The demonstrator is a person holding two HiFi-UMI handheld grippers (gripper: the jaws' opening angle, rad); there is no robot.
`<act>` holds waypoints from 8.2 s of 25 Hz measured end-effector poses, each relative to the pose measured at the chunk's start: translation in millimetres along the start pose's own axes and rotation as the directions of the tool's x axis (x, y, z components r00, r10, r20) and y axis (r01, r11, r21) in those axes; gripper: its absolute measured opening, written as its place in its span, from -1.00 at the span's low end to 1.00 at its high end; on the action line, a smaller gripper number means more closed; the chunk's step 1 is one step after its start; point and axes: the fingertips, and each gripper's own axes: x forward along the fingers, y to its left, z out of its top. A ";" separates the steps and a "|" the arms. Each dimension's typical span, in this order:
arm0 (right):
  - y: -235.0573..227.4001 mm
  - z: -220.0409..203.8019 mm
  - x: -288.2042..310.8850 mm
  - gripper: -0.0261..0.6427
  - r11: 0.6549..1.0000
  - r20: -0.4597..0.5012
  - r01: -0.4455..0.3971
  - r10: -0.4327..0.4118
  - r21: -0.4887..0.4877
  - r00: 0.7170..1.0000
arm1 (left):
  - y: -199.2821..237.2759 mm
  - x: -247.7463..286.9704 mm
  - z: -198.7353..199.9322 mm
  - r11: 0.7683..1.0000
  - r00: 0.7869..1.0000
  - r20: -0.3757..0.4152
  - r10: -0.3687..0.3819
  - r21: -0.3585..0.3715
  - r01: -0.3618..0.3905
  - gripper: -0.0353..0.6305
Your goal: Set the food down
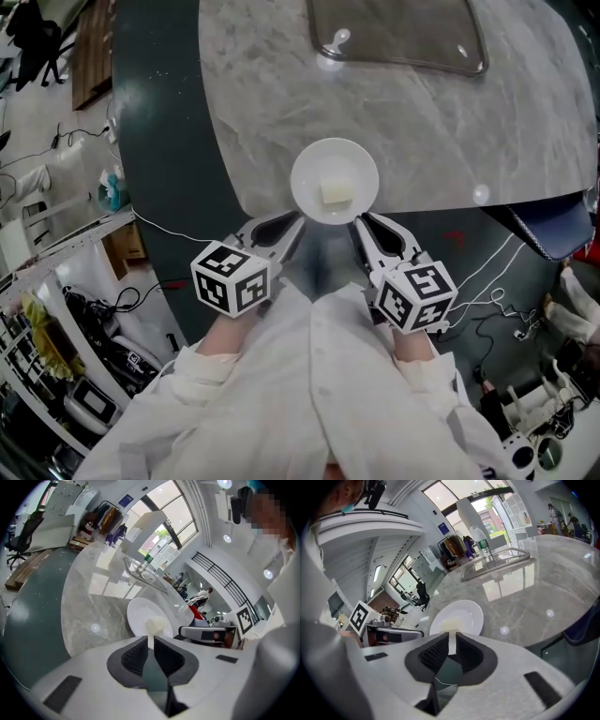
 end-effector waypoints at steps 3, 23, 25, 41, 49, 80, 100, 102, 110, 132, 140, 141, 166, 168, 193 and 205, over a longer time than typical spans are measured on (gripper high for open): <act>-8.2 1.0 1.6 -0.90 0.999 0.001 0.030 -0.030 0.010 1.000 | 2.8 0.5 2.4 1.000 1.000 0.002 0.020 -0.003 -0.020 -0.80; -33.7 -9.7 9.4 -0.56 0.993 -0.048 0.091 -0.087 0.078 0.995 | 12.2 16.5 -0.2 0.996 0.998 -0.038 0.044 -0.079 -0.047 -0.50; -33.2 -10.6 10.1 -0.56 0.993 -0.053 0.086 -0.082 0.083 0.995 | 11.9 16.0 0.2 0.995 0.998 -0.032 0.044 -0.089 -0.047 -0.50; -41.0 -12.1 13.6 -0.64 0.989 -0.044 0.145 -0.144 0.025 0.989 | 12.5 26.3 4.2 0.995 0.998 -0.006 0.070 -0.076 -0.070 -0.52; -42.1 -8.7 12.9 -0.69 0.990 -0.014 0.123 -0.122 0.071 0.992 | 14.7 29.0 10.2 0.994 0.996 0.016 0.091 -0.060 -0.090 -0.64; -2.5 27.7 -18.2 -0.75 0.990 0.141 0.123 -0.133 0.075 0.981 | -9.5 -11.8 51.7 0.982 0.997 0.080 -0.017 0.190 0.002 -0.64; -14.6 59.0 -25.8 -0.76 0.985 0.236 0.142 -0.163 0.102 0.958 | -24.0 -1.6 86.9 0.955 0.995 0.074 -0.071 0.293 0.047 -0.64; -22.9 70.5 -25.9 -0.76 0.986 0.242 0.141 -0.160 0.093 0.957 | -27.2 5.4 96.1 0.954 0.995 0.075 -0.071 0.297 0.046 -0.64; -62.8 126.5 -15.5 -0.76 0.990 0.233 0.127 -0.137 0.057 0.963 | -31.7 43.4 143.7 0.957 0.995 0.088 -0.049 0.290 0.021 -0.64; -142.9 247.3 31.8 -0.76 0.997 0.143 0.076 -0.072 -0.022 0.987 | -16.8 126.0 250.3 0.975 0.994 0.108 0.019 0.218 -0.043 -0.64; -173.0 283.1 55.3 -0.76 0.997 0.106 0.053 -0.048 -0.052 0.993 | -5.0 157.9 287.7 0.977 0.990 0.134 0.039 0.204 -0.066 -0.64; -176.4 286.1 58.5 -0.76 0.997 0.104 0.051 -0.045 -0.054 0.994 | -3.1 161.5 290.7 0.977 0.990 0.137 0.043 0.202 -0.070 -0.64; -244.1 307.1 102.4 -0.76 0.998 0.041 0.053 -0.052 -0.025 0.998 | 22.9 234.1 321.7 0.977 0.990 0.090 0.105 0.178 -0.120 -0.64; -245.1 307.3 105.6 -0.76 0.996 0.023 0.066 -0.065 -0.054 0.998 | 25.4 236.0 320.9 0.977 0.990 0.085 0.113 0.173 -0.126 -0.64; -253.6 302.8 116.4 -0.69 0.979 -0.063 0.131 -0.143 -0.158 0.988 | 35.9 250.1 318.8 0.970 0.985 0.000 0.174 0.173 -0.172 -0.63; -250.9 301.7 117.2 -0.64 0.979 -0.064 0.115 -0.127 -0.166 0.990 | 38.3 249.0 321.1 0.977 0.987 -0.003 0.161 0.144 -0.159 -0.63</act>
